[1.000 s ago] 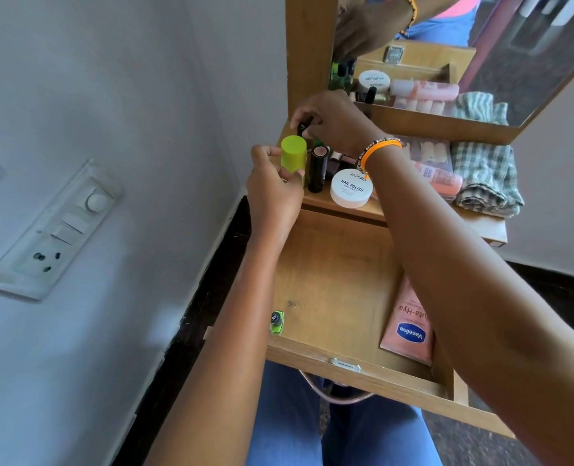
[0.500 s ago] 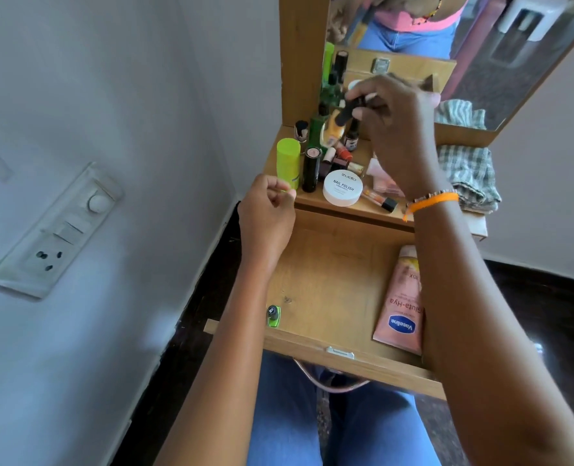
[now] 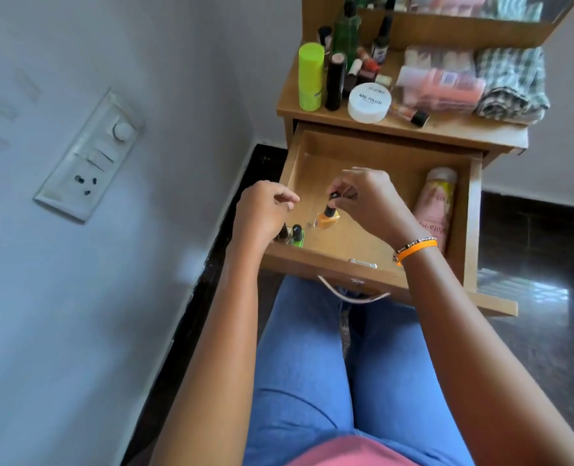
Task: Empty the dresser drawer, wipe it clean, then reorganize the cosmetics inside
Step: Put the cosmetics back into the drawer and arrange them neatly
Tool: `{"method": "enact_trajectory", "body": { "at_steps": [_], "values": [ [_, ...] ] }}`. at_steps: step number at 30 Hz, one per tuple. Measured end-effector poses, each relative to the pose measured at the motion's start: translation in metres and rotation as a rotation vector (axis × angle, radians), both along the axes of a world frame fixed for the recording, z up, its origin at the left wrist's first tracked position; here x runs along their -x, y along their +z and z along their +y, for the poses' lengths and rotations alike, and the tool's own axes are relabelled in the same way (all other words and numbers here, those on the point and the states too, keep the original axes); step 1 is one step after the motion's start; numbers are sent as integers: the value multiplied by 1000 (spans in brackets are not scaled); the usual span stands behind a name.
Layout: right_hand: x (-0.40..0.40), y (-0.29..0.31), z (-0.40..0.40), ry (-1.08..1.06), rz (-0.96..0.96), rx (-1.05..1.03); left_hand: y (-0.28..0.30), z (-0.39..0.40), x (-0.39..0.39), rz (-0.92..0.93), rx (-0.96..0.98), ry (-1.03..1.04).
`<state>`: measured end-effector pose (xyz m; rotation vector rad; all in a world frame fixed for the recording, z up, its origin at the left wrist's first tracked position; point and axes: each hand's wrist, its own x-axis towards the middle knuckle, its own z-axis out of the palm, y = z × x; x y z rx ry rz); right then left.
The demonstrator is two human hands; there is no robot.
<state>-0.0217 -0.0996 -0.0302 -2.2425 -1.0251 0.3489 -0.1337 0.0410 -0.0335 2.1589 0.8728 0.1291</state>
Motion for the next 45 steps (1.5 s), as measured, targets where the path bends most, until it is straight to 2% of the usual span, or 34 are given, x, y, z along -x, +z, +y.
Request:
{"method": "enact_trajectory", "body": {
  "at_steps": [4,8,18,28,39,45],
  "values": [
    [14,-14,5,-109,37,147,-3,-1,9,40,-44,-72],
    [28,-24,14,-127,131,250,-6,-7,11,113,-59,-105],
    [37,-21,24,-40,345,289,-13,-8,9,185,-63,-136],
    [35,-17,25,-24,396,307,-7,-5,3,272,-18,-160],
    [26,-6,18,65,369,318,-4,-7,5,122,-65,-124],
    [8,7,10,-49,339,210,9,-15,-13,-68,-62,-68]
  ]
}}
